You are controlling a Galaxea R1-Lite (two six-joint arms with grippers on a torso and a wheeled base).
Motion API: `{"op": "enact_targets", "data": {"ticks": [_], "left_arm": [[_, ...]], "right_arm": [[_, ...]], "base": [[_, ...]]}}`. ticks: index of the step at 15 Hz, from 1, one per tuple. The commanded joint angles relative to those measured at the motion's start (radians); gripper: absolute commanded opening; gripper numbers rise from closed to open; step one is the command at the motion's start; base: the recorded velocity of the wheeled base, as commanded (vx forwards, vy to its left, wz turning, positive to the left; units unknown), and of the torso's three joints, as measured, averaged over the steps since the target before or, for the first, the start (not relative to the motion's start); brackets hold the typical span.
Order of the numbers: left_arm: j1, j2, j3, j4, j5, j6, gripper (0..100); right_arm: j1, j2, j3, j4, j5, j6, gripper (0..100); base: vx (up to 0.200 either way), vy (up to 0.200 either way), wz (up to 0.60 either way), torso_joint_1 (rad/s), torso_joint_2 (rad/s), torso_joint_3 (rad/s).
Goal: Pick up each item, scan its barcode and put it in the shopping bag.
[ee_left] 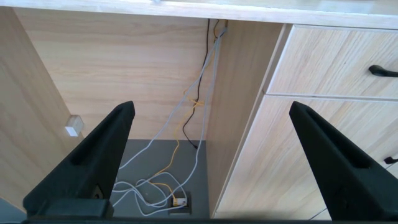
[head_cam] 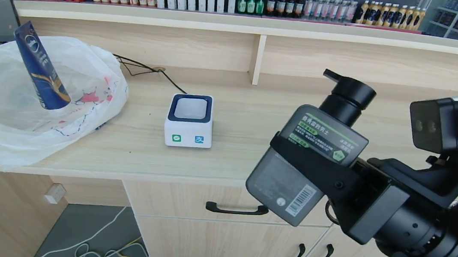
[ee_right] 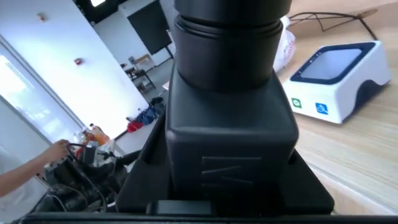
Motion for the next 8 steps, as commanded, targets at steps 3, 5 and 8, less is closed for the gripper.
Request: {"op": "enact_targets", "data": {"ticks": [3, 5, 8], "left_arm": [[0.0, 0.0, 0.0, 0.0, 0.002, 0.0, 100], [0.0, 0.0, 0.0, 0.0, 0.002, 0.0, 100], [0.0, 0.0, 0.0, 0.0, 0.0, 0.0, 100]], "right_arm": [[0.036, 0.074, -0.039, -0.076, 0.03, 0.06, 0], [0.035, 0.074, -0.015, -0.113, 0.061, 0.092, 0], [0.035, 0.072, -0.006, -0.168, 0.067, 0.136, 0]], "base": [[0.0, 0.0, 0.0, 0.0, 0.0, 0.0], [0.0, 0.0, 0.0, 0.0, 0.0, 0.0], [0.0, 0.0, 0.0, 0.0, 0.0, 0.0]]}}
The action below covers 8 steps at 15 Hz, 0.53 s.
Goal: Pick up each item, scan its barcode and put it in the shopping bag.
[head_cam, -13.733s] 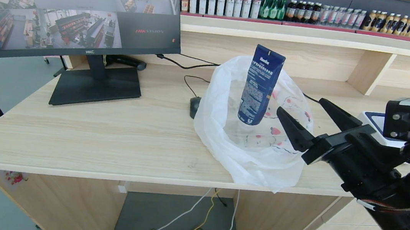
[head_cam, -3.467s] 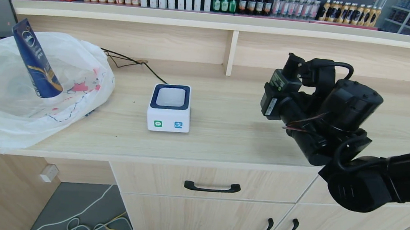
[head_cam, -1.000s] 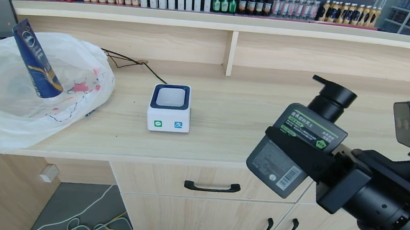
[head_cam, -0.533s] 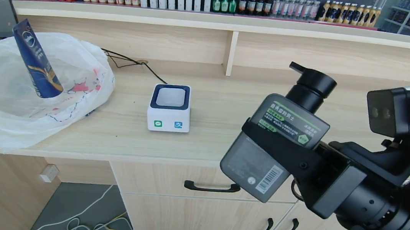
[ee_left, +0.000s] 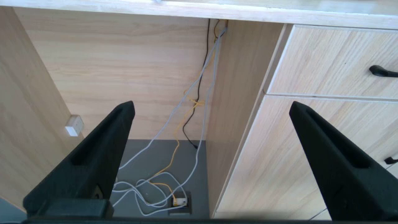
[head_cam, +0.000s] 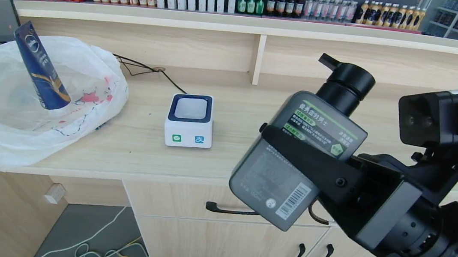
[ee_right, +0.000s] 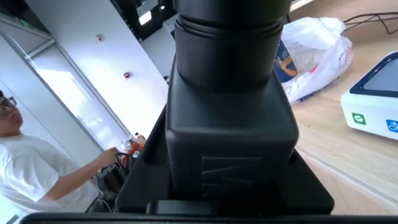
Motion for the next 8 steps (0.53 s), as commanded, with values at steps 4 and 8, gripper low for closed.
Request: {"op": "enact_targets", "data": {"ticks": [4, 8], "left_arm": [[0.0, 0.0, 0.0, 0.0, 0.0, 0.0, 100], [0.0, 0.0, 0.0, 0.0, 0.002, 0.0, 100]], "right_arm": [[0.027, -0.004, 0.05, -0.019, 0.0, 0.011, 0], [0.029, -0.002, 0.088, -0.046, -0.002, 0.043, 0]], "base": [[0.0, 0.0, 0.0, 0.0, 0.0, 0.0], [0.0, 0.0, 0.0, 0.0, 0.0, 0.0]]}}
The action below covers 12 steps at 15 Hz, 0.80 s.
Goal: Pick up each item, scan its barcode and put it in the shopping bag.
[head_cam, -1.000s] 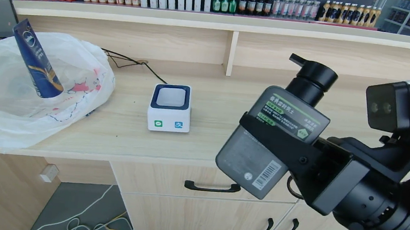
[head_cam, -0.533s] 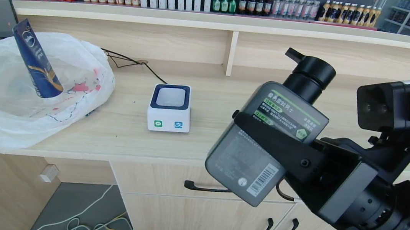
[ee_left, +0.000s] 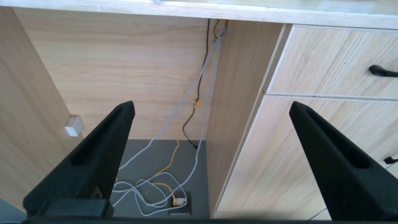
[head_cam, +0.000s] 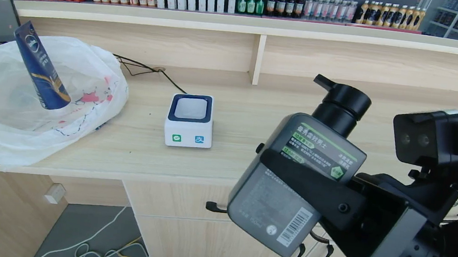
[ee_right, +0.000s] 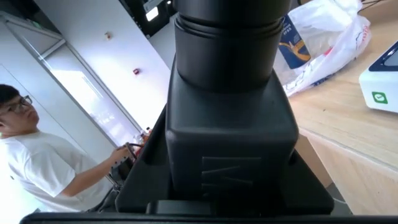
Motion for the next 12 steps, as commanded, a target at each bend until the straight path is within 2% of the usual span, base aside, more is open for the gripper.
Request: {"op": "enact_targets", "data": {"ticks": [1, 4, 12], "left_arm": [[0.0, 0.0, 0.0, 0.0, 0.0, 0.0, 100], [0.0, 0.0, 0.0, 0.0, 0.0, 0.0, 100], [0.0, 0.0, 0.0, 0.0, 0.0, 0.0, 100]], "right_arm": [[0.002, -0.004, 0.039, -0.001, -0.002, 0.001, 0], [-0.006, -0.068, 0.112, -0.001, -0.001, 0.001, 0], [-0.006, -0.039, 0.067, -0.001, 0.001, -0.03, 0]], "base": [[0.0, 0.0, 0.0, 0.0, 0.0, 0.0], [0.0, 0.0, 0.0, 0.0, 0.0, 0.0], [0.0, 0.0, 0.0, 0.0, 0.0, 0.0]]}}
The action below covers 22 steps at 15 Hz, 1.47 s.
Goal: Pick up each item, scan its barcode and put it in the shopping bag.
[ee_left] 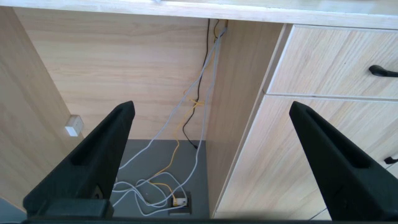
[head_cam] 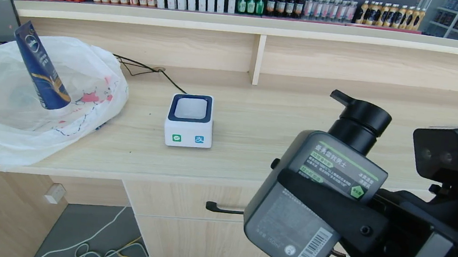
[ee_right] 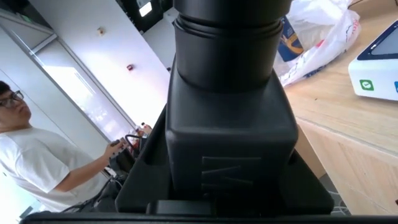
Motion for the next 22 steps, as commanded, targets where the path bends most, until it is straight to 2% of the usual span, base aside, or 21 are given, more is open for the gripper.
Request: {"op": "enact_targets", "data": {"ticks": [1, 8, 13, 20, 22], "left_arm": [[-0.002, 0.0, 0.0, 0.0, 0.0, 0.0, 100], [0.0, 0.0, 0.0, 0.0, 0.0, 0.0, 100], [0.0, 0.0, 0.0, 0.0, 0.0, 0.0, 100], [0.0, 0.0, 0.0, 0.0, 0.0, 0.0, 100], [0.0, 0.0, 0.0, 0.0, 0.0, 0.0, 100]], "right_arm": [[0.002, 0.017, -0.027, -0.001, 0.0, -0.004, 0], [0.0, -0.033, 0.032, -0.001, -0.007, -0.127, 0], [-0.001, -0.054, 0.052, -0.001, -0.063, -0.242, 0], [-0.01, -0.039, 0.096, -0.001, -0.299, -0.522, 0], [-0.072, -0.039, 0.113, -0.001, -0.319, -0.585, 0]], "base": [[0.0, 0.0, 0.0, 0.0, 0.0, 0.0], [0.0, 0.0, 0.0, 0.0, 0.0, 0.0], [0.0, 0.0, 0.0, 0.0, 0.0, 0.0], [0.0, 0.0, 0.0, 0.0, 0.0, 0.0], [0.0, 0.0, 0.0, 0.0, 0.0, 0.0]]}}
